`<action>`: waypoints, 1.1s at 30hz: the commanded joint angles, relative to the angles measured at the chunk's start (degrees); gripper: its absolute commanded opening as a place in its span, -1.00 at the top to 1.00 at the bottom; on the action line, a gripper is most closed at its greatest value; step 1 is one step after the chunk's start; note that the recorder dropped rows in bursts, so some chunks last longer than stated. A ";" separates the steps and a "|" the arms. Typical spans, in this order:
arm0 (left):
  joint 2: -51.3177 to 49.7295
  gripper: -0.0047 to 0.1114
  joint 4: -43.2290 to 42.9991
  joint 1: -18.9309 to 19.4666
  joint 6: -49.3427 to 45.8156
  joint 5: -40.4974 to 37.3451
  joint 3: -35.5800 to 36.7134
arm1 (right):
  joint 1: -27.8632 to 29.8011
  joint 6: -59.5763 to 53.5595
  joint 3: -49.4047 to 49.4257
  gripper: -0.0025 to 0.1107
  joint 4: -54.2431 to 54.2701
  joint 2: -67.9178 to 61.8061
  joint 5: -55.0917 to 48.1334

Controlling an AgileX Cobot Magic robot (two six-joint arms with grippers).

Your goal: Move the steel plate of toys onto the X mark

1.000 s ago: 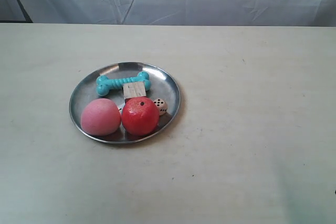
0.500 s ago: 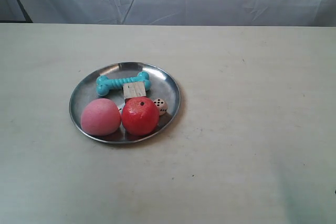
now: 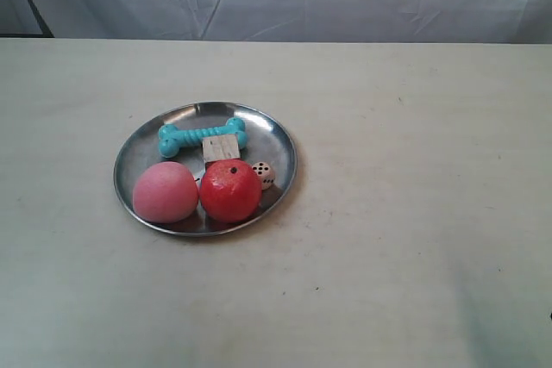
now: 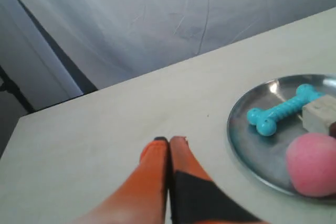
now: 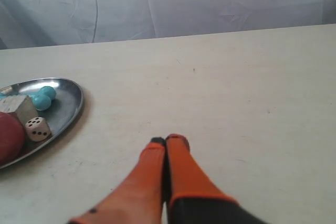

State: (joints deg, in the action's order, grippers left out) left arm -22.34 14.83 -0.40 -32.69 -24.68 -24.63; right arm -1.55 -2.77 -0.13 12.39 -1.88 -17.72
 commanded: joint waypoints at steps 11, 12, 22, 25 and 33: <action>19.93 0.91 -3.13 4.35 25.22 8.48 20.62 | 0.25 -0.06 0.13 0.96 0.15 0.43 0.32; 20.79 0.91 -3.43 4.35 26.03 8.48 21.41 | 0.25 -0.06 0.13 0.96 0.15 0.43 0.32; 22.34 0.91 -4.26 4.35 27.81 9.56 24.63 | 0.25 -0.06 0.13 0.96 0.15 0.43 0.32; 22.34 0.91 -4.15 4.35 27.81 9.52 24.63 | 0.25 -0.06 0.13 0.96 0.15 0.43 0.32; 22.34 0.91 -4.15 4.35 27.81 9.52 24.63 | 0.25 -0.06 0.13 0.96 0.15 0.43 0.32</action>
State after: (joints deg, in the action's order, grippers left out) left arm -0.38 10.59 3.80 -5.16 -15.92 -0.24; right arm -1.55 -2.77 -0.13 12.39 -1.88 -17.83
